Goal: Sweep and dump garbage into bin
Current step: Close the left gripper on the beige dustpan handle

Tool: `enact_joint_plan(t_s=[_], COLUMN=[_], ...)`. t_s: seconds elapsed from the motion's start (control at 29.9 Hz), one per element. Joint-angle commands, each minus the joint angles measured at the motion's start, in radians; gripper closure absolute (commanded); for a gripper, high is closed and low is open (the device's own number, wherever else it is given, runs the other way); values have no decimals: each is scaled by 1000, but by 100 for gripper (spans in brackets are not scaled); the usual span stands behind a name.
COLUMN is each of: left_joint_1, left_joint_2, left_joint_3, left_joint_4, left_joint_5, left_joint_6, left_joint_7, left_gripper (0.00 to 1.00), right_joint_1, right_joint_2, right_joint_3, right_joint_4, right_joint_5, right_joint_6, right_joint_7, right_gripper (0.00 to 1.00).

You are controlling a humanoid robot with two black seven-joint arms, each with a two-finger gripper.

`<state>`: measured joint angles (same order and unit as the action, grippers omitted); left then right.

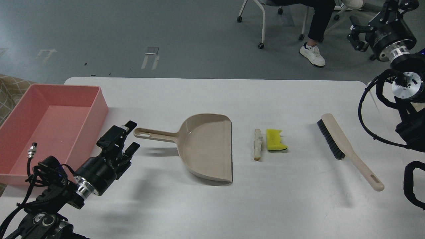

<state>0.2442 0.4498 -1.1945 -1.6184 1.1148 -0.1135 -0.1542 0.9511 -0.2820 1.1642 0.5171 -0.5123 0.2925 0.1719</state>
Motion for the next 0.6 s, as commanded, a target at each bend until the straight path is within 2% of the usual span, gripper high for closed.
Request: enact_joint_plan(t_s=[0.0,0.23,0.57], left_joint_1=[-25,-85,-190], left_joint_2=[-20,-80,-120], left_joint_3=[21,55,128], left_joint_4=[49,135,205], left_joint_5=[0,0,2], left_joint_6=[0,17,49], left_joint_7=[-1,-1,1], left_gripper=[7,8,15], right_joint_1=[0,-2,0], right_joint_2=[1,1,3], right_joint_3=[-1,0,-1], right_joint_4=[0,0,-2], right_joint_5=[0,0,0], right_joint_6=[-1,-1,-1], right_joint_7=[0,0,0], right_gripper=[0,0,0])
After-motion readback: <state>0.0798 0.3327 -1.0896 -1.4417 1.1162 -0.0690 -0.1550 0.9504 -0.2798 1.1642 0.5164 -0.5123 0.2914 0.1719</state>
